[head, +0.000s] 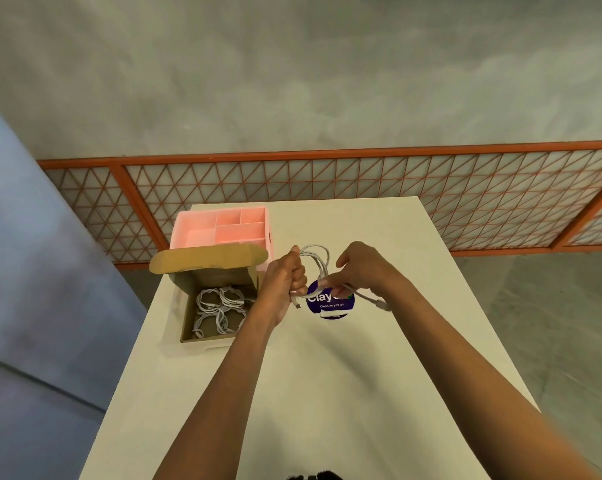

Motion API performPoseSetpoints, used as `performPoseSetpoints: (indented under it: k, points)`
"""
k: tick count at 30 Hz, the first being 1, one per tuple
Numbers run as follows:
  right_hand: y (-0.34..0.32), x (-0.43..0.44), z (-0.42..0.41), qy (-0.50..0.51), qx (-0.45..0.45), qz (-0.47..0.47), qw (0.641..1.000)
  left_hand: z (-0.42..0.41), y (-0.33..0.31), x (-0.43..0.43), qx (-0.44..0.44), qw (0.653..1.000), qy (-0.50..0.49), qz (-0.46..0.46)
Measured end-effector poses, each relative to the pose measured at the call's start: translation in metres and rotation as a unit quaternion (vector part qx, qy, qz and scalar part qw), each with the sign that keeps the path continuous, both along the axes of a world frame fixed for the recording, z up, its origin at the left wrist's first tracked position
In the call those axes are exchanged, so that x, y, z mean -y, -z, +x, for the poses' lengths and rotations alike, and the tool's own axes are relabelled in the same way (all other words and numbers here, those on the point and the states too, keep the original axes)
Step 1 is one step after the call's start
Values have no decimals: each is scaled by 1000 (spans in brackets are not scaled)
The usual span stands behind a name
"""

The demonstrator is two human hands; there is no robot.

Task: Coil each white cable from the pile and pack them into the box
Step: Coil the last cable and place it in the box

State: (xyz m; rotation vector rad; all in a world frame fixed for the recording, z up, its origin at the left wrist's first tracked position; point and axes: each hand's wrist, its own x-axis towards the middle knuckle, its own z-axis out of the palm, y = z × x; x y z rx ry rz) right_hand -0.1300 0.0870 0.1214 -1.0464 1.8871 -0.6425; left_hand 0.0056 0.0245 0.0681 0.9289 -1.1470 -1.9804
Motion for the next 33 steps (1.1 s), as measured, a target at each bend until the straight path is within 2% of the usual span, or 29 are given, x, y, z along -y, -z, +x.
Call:
performPoseSetpoints:
  k: [3, 9, 12, 16, 19, 23, 28, 30, 33]
  points:
    - [-9, 3, 2, -36, -108, -1, 993, -1, 2, 1, 6, 1000, -20, 2]
    - [-21, 1, 0, -131, -114, -11, 985, -2, 3, 1, 41, 998, -19, -46]
    - [-21, 3, 0, -148, -71, -95, 982, -3, 4, -1, 40, 998, -22, -33]
    - [-22, 3, -3, -87, 57, -169, 980, -3, 7, -5, 38, 999, -15, -8]
    - [-26, 2, -3, -54, 157, -182, 969, -4, 10, -6, 64, 998, -10, -11]
    - [-27, 4, -8, -41, 170, -188, 966, -2, 16, -7, 95, 994, -20, -59]
    - [-28, 6, -13, 49, 245, -171, 953, -3, 12, -3, 86, 993, -25, -72]
    - [-27, 9, -11, 60, 165, -128, 976, -6, 9, -3, 67, 996, -27, -58]
    - [-18, 10, -10, 18, 18, -54, 998, -8, 11, -2, 38, 998, -31, -30]
